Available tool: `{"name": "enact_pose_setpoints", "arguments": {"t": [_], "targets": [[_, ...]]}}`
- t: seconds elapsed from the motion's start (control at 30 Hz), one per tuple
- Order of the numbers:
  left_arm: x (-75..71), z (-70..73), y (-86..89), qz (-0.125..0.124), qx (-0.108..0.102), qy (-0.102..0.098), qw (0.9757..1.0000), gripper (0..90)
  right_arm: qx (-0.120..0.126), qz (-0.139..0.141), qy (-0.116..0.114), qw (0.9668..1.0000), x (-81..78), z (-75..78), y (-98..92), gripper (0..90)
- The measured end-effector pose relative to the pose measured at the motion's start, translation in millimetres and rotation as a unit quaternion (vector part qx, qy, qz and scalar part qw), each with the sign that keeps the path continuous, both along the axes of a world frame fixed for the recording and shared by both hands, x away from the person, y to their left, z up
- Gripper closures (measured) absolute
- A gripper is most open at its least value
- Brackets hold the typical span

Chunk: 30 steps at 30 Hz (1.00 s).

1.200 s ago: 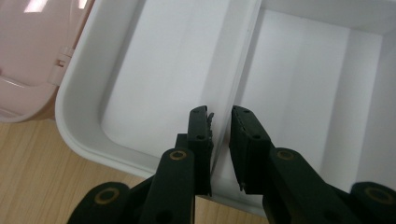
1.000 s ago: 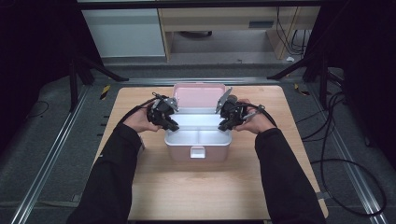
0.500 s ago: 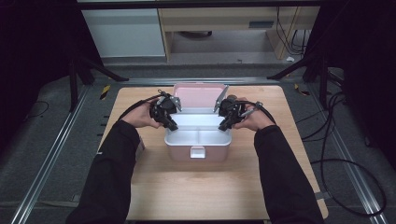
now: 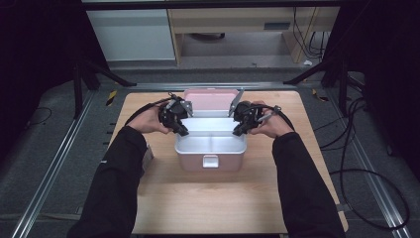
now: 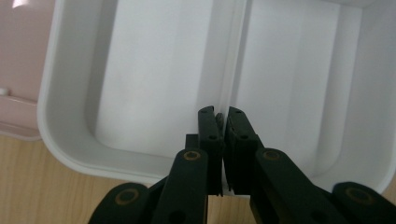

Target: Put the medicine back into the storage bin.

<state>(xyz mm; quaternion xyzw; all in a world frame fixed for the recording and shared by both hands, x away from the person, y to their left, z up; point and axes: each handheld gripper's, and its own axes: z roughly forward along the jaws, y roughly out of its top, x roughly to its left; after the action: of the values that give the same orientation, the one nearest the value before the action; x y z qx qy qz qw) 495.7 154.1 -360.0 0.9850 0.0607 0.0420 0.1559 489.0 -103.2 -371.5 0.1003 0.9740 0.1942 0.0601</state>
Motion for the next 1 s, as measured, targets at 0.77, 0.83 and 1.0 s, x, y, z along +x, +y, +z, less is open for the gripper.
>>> {"name": "enact_pose_setpoints", "arguments": {"t": [0.77,0.83,1.0], "targets": [[-85.2,61.0,6.1,-0.012,-0.01,-0.018,0.9997,86.6,0.016,0.031,-0.018,0.9992,-78.4,67.0,-2.0,86.6],[-91.8,60.4,6.0,-0.01,-0.011,-0.018,0.9997,86.4,0.022,0.035,-0.015,0.999,-85.3,63.6,-2.3,86.9],[-113.2,57.9,6.3,-0.008,-0.01,-0.018,0.9998,86.4,0.019,0.032,-0.013,0.9992,-104.7,60.3,-1.4,86.7]]}}
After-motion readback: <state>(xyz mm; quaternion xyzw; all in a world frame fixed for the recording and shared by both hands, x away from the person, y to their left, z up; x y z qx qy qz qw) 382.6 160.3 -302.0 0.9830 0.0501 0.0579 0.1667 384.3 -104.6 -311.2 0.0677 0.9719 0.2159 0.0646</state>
